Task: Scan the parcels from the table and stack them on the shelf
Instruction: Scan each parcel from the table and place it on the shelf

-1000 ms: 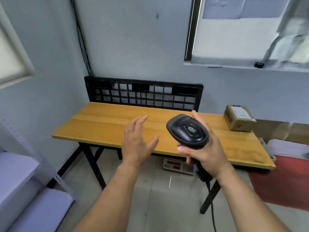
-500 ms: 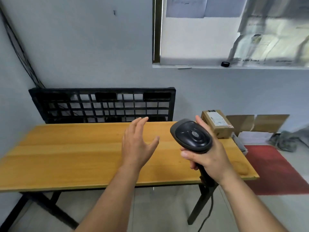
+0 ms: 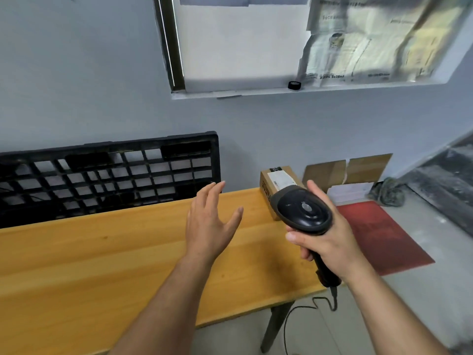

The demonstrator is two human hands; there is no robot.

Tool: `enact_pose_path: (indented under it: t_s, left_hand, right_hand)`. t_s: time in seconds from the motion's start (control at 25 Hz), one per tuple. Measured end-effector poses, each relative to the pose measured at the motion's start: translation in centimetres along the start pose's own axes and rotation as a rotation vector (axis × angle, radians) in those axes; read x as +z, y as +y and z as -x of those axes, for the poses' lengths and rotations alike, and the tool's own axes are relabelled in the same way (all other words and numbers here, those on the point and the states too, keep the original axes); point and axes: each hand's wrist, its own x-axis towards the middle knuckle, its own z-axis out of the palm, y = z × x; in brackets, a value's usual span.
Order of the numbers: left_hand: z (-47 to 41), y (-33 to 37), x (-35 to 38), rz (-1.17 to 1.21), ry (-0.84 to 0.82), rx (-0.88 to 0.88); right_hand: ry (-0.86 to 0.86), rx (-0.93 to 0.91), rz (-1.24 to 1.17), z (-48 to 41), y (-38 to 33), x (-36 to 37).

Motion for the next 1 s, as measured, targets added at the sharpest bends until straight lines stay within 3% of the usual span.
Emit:
enact_pose_path:
  t_s: [0.48,0.8,1.0]
  left_hand:
    - [-9.9,6.2,17.5,0.013,-0.189,-0.280]
    - [-11.1,4.5,22.4,0.050,-0.399,-0.527]
    - [-10.3,3.8,22.8,0.342,-0.503,-0.565]
  right_hand:
    - [-0.136,0.132,0.013,-17.5,10.2,-12.2]
    - [-0.256,0.295,0.052,-22.5,15.6,-12.3]
    - [-0.279,0.338,0.048,-22.1,16.8,-10.2]
